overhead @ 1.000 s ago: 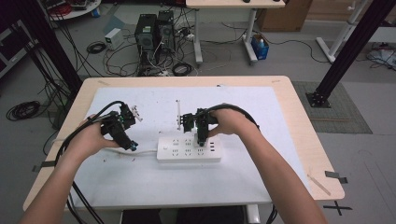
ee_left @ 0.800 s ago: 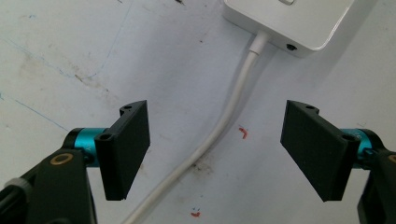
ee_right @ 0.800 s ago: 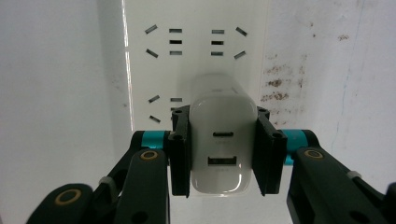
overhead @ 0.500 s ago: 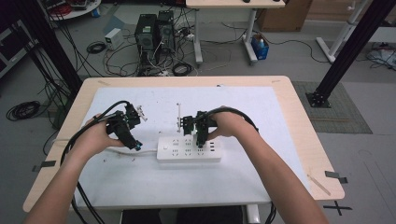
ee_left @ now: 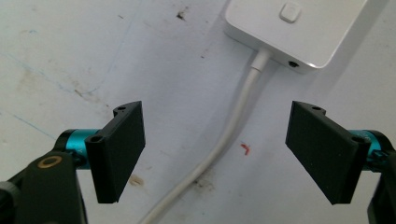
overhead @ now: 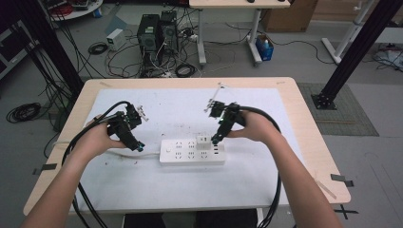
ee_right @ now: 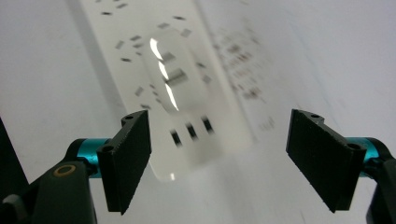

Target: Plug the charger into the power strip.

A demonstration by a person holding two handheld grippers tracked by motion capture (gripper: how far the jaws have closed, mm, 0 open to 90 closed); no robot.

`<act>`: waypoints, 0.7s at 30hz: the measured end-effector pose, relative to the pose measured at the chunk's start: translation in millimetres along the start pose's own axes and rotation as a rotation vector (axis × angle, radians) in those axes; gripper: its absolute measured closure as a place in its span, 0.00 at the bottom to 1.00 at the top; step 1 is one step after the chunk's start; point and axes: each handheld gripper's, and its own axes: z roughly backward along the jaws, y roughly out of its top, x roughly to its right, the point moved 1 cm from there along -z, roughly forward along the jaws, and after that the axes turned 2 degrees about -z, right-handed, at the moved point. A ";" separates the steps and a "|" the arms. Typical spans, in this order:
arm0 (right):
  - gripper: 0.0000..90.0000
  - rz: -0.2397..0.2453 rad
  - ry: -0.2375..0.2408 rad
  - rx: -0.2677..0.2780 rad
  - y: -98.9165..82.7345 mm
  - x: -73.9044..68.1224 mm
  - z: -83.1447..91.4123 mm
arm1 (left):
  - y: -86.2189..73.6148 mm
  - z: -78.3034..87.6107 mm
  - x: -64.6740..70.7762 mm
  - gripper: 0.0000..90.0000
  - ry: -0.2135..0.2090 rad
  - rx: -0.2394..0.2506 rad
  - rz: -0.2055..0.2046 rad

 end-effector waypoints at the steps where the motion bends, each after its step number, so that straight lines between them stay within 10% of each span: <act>1: 0.24 -0.046 -0.017 0.002 -6.2 3.4 6.4 | -0.4 0.6 -1.3 0.22 0.003 0.010 0.013; 3: 0.24 -0.255 -0.080 0.009 -32.9 17.4 27.9 | -0.8 1.8 -3.8 0.21 0.007 0.016 0.023; 8: 0.19 -0.456 -0.132 -0.001 -68.2 33.1 45.7 | -3.1 6.7 -10.0 0.21 0.018 0.031 0.040; 21: 0.18 -0.533 -0.170 -0.009 -106.6 44.9 57.1 | -3.3 10.9 -13.2 0.21 0.035 0.025 0.053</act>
